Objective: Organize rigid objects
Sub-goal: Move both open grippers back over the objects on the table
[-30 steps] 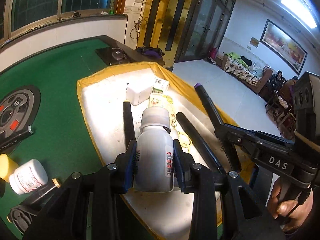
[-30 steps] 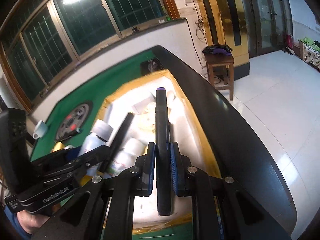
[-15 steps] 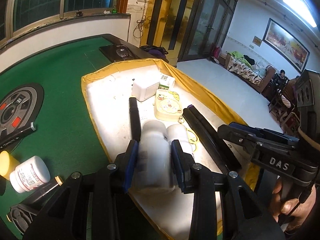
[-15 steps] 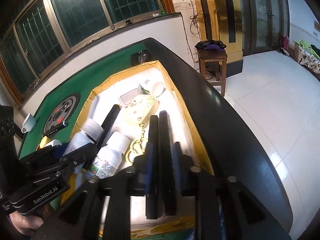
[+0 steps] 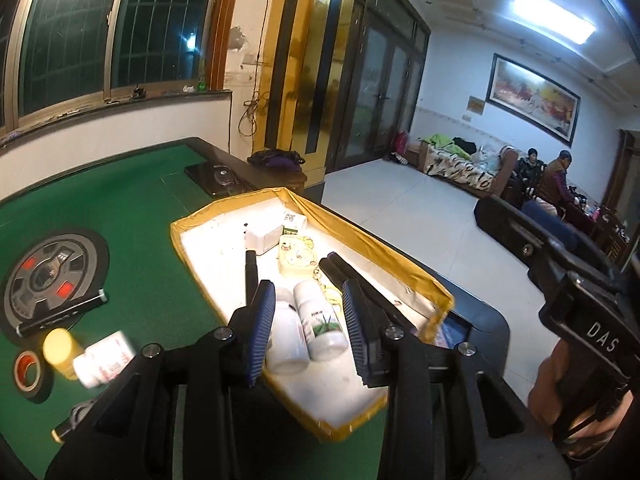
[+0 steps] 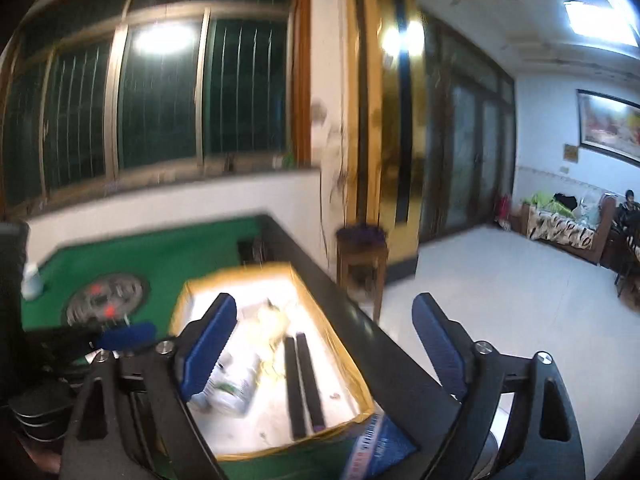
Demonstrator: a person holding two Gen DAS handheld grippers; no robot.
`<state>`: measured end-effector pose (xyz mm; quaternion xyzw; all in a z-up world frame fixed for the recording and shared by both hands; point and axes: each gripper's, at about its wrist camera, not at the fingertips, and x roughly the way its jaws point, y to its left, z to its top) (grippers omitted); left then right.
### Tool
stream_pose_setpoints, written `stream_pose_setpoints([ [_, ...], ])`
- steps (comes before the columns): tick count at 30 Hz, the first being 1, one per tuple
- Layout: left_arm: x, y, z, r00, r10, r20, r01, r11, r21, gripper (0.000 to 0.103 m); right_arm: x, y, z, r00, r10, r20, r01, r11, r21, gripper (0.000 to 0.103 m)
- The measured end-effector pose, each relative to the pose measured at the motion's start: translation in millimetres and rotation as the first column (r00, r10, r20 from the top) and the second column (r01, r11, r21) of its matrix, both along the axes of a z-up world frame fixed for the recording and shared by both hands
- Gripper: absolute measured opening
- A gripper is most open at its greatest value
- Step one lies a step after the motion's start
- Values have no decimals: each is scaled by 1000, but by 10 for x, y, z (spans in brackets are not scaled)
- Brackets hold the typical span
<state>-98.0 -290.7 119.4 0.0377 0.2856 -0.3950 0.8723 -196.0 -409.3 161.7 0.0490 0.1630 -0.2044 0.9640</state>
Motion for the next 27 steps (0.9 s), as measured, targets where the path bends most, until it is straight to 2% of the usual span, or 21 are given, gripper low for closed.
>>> stream_pose_setpoints([
  [3,-28,180,24,1000,1,0,-1,1000,-9,32,14,81,-38,997,67,-24,-65,995,79,87],
  [7,-31,526,38,999,28,18,-27,1000,-12,32,119,338,-154,980,172,-95,-162,981,106,87],
  [10,68,913,37,997,79,2,-79,997,-28,32,183,490,-237,967,228,-110,-208,964,166,85],
  [12,143,1184,1,992,122,-26,-123,992,-27,32,219,603,-283,954,271,-129,-244,950,194,73],
  [14,225,1447,-51,983,177,-48,-178,984,-22,33,253,740,-311,936,325,-131,-295,933,207,72],
  [15,282,1626,-107,974,218,-54,-218,976,-4,36,261,803,-349,928,348,-135,-317,925,210,72],
  [17,396,1863,-201,955,289,-60,-287,957,39,48,296,955,-391,913,382,-142,-349,914,207,72],
  [19,510,2119,-322,926,372,-71,-366,927,85,50,352,1081,-444,899,411,-150,-378,903,207,72],
  [21,596,2248,-446,909,404,-97,-391,911,133,51,431,1199,-540,888,429,-165,-392,894,215,72],
  [24,718,2291,-668,900,405,-165,-373,908,191,51,540,1347,-676,863,465,-194,-415,875,250,72],
  [27,809,2238,-806,898,394,-197,-358,913,194,51,596,1455,-776,841,494,-221,-433,860,271,72],
])
